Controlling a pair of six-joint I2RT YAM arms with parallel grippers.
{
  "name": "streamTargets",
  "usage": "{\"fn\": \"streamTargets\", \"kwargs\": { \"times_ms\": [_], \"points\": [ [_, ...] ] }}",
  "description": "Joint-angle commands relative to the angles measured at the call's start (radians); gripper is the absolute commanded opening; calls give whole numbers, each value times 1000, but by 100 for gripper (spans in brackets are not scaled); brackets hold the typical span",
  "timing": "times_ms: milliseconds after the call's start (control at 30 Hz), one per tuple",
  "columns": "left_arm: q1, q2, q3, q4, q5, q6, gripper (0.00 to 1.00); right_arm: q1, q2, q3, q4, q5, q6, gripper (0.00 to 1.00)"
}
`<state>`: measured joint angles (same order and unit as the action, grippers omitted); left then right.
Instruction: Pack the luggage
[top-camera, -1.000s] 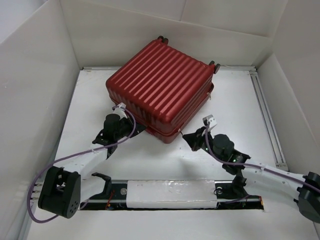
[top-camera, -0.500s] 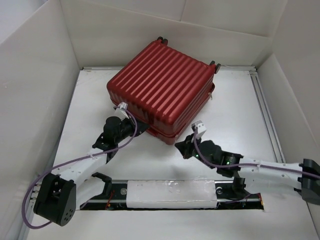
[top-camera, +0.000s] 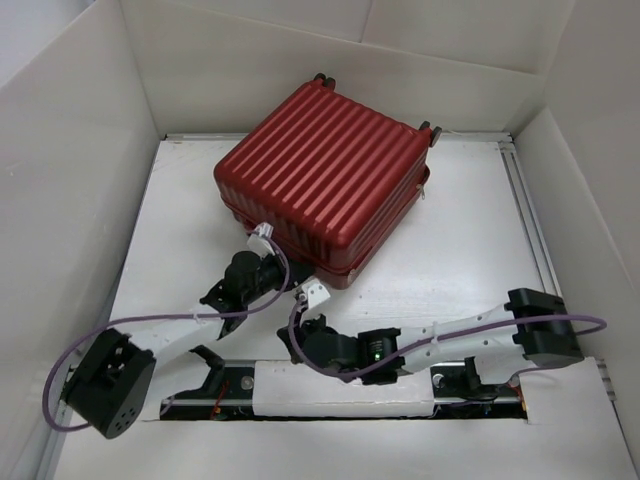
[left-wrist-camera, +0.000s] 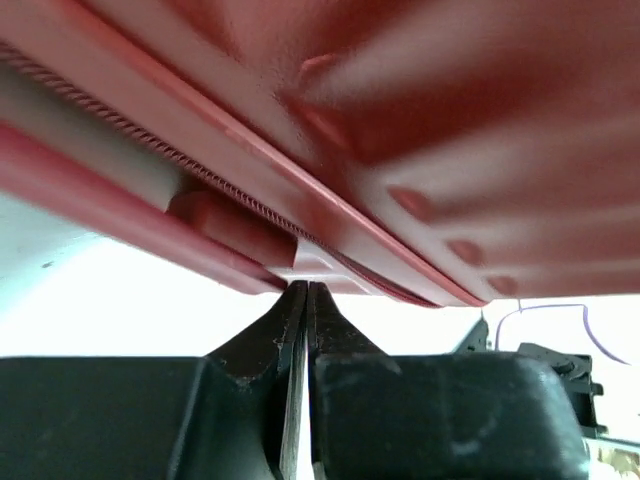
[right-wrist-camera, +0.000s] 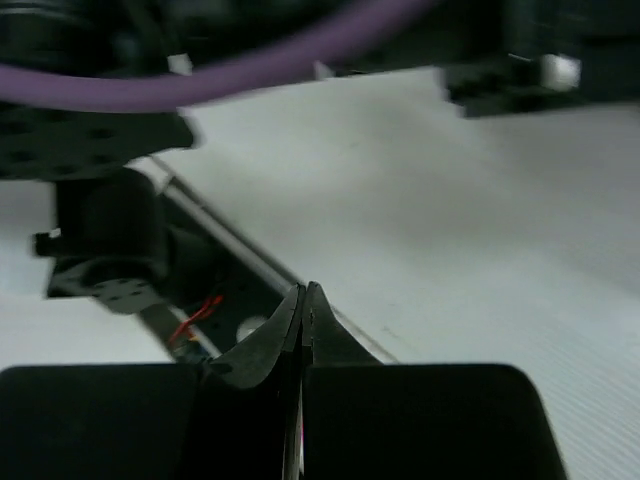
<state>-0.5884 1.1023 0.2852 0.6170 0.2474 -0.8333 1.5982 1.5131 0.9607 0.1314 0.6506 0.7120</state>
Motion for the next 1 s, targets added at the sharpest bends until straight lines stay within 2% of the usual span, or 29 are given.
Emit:
{"fn": "streamTargets", "kwargs": {
  "times_ms": [0, 133, 200, 233, 300, 367, 400, 467, 633, 800, 967],
  "points": [
    [-1, -140, -8, -50, -78, 11, 0, 40, -37, -8, -73, 243, 84, 0],
    [19, -324, 20, -232, -158, 48, 0, 40, -158, -136, -185, 274, 164, 1],
    [53, -387, 29, -275, -171, 59, 18, 28, -229, -183, -225, 274, 181, 7],
    [53, -387, 29, -319, -190, 59, 24, 28, -246, -209, -245, 274, 196, 20],
    [53, -363, 40, -345, -214, 71, 40, -7, -271, -209, -341, 274, 242, 33],
    [53, -319, 40, -356, -224, 71, 41, -32, -271, -200, -429, 313, 280, 44],
    [53, -276, 40, -356, -224, 71, 41, -46, -271, -183, -496, 322, 294, 46],
    [53, -237, 31, -312, -233, 71, 41, -99, -261, -169, -527, 322, 284, 53],
    [53, -206, 6, -254, -269, 49, 43, -213, -231, -148, -455, 255, 115, 55],
    [53, -206, 6, -223, -283, 49, 52, -294, -240, -148, -376, 218, 29, 56],
    [53, -141, 31, -189, -283, 62, 53, -365, -231, -171, -267, 187, -51, 55]
  ]
}}
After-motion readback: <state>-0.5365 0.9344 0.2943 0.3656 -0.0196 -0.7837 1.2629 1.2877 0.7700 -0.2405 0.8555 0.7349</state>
